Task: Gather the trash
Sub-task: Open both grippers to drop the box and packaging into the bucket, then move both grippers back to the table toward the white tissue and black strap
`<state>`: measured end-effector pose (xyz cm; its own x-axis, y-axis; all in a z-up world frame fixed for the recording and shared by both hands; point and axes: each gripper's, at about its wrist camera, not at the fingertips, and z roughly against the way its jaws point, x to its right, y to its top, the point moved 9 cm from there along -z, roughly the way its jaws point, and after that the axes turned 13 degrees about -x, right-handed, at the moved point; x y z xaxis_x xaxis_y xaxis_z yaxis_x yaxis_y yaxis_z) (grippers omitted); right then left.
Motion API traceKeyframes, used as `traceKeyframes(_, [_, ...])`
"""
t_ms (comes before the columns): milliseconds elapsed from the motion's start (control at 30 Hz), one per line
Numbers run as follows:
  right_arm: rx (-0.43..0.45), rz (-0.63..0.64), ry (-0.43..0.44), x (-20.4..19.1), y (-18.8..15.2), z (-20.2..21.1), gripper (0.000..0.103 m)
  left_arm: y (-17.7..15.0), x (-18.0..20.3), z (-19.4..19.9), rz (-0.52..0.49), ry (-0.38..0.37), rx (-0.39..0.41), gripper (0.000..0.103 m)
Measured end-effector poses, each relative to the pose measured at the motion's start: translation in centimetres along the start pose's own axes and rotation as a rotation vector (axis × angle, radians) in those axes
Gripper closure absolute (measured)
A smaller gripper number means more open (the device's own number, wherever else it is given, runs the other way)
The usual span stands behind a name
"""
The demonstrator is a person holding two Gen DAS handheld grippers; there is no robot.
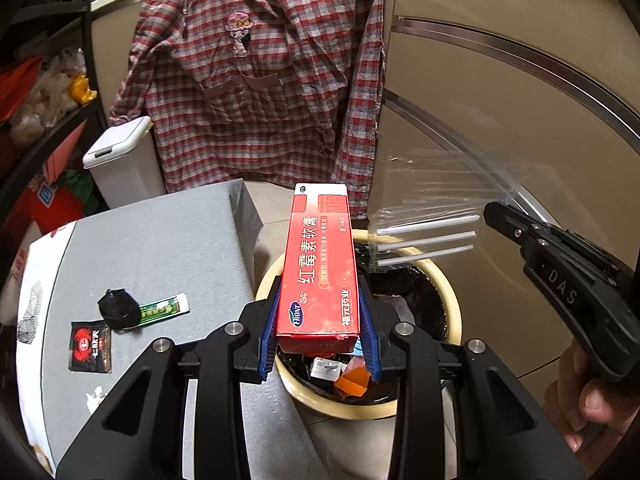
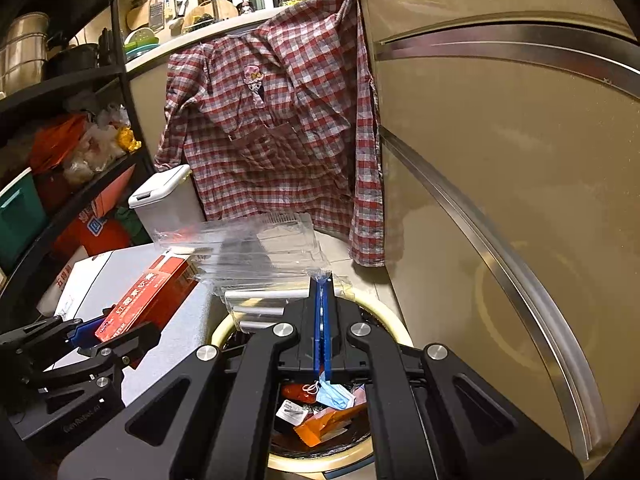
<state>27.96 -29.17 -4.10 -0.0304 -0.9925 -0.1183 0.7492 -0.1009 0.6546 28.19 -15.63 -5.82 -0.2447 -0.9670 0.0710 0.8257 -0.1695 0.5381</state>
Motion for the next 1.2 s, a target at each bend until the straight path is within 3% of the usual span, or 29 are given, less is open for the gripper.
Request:
traceKeyframes(67, [-0.012,-0.001,-0.001,0.1,-0.1,-0.3,0.095,0.3,0.1,-0.2,0.004,-0.008,-0.006,0.064])
traceKeyframes(100, [-0.015,-0.004,0.001,0.1,-0.2,-0.4,0.095,0.3,0.0,-0.2,0.009,-0.008,-0.005,0.055])
traceKeyframes(300, [-0.014,-0.023,0.012,0.6,-0.1,-0.4,0.084,0.2,-0.3,0.0,0.015,-0.013,0.006,0.055])
traceKeyframes(667, [-0.018,-0.001,0.030,-0.6,-0.4,-0.4,0.083,-1.2,-2.8,2.4,0.041,0.008,0.036,0.062])
traceKeyframes(800, [-0.010,0.003,0.053,-1.5,-0.4,-0.1,0.083,-2.1,-5.4,4.1,0.041,0.036,0.053,0.064])
traceKeyframes(1033, [0.013,0.053,0.088,-4.7,-0.5,0.8,0.083,-3.8,-13.4,8.2,0.087,0.084,0.071,0.065])
traceKeyframes(1200, [0.022,0.097,0.146,-7.7,-0.7,1.0,0.092,-5.0,-19.6,10.4,0.139,0.119,0.076,0.065])
